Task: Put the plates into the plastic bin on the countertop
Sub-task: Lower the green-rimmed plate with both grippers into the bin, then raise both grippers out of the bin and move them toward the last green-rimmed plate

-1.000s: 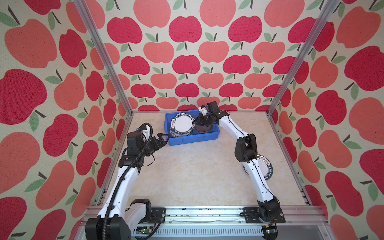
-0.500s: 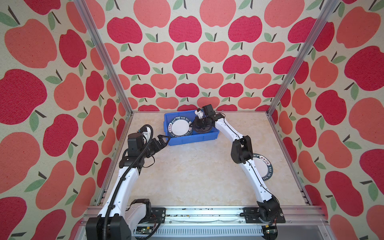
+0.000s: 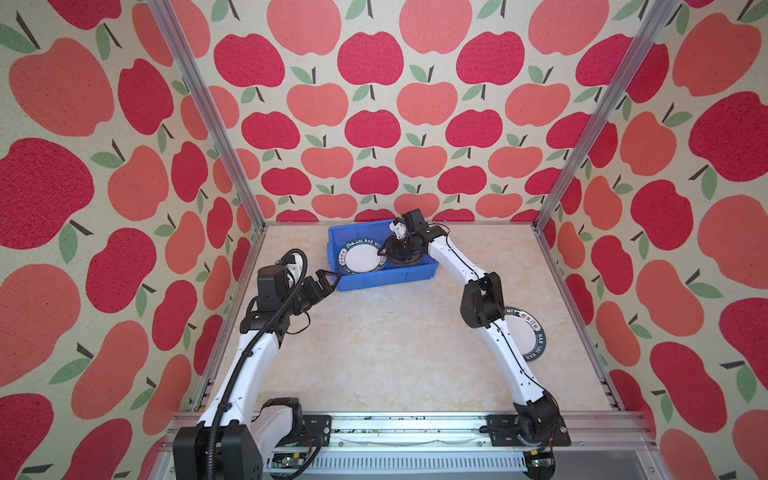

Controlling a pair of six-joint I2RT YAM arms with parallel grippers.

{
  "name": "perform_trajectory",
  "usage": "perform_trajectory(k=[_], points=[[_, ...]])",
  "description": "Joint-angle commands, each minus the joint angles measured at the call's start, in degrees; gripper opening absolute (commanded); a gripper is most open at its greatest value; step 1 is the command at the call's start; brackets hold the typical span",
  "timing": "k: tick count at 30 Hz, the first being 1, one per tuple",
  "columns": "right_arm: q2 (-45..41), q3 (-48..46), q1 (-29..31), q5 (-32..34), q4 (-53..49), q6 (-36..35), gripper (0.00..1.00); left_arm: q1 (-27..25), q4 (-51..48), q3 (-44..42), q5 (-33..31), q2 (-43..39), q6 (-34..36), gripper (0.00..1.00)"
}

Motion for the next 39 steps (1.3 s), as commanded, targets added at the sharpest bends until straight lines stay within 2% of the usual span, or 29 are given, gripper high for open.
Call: perform_trajectory(k=[1, 9, 13, 17, 22, 26, 30, 35, 39], points=[[-3.09, 1.45, 0.69, 4.23, -4.58, -4.26, 0.43, -0.84, 2.2, -0.1, 0.33, 0.23, -0.11, 0.99], [-5.81, 1.62, 1.49, 6.35, -6.78, -6.04, 0.44, -6.11, 4.03, 0.99, -3.38, 1.42, 0.67, 0.99], [-10.61, -1.86, 1.57, 8.89, -6.75, -8.14, 0.44, -9.1, 1.65, 3.02, -6.02, 2.33, 2.53, 0.99], [-19.44, -11.24, 1.58, 12.19, -3.17, -10.89, 0.44, -11.98, -1.85, 6.16, -8.67, 4.23, 5.04, 0.99], [-28.31, -21.1, 1.51, 15.86, 0.76, -13.13, 0.44, -14.43, -1.49, 6.59, -9.94, 4.51, 5.66, 0.99], [-36.43, -35.04, 1.55, 15.56, 7.08, -11.65, 0.44, -16.85, -1.95, 8.77, -6.6, 9.11, 6.3, 0.99], [-47.86, -53.73, -0.23, 14.29, 15.9, -8.03, 0.44, -23.35, -5.13, 13.39, -7.56, 14.42, 8.8, 0.99], [-61.64, -67.64, -5.24, 15.15, 13.75, -7.71, 0.44, -31.8, -3.29, 15.03, -9.91, 19.19, 8.59, 0.99], [-72.04, -78.16, -10.23, 17.89, 11.57, -8.48, 0.44, -36.88, 0.39, 16.18, -9.23, 24.07, 8.14, 0.99]])
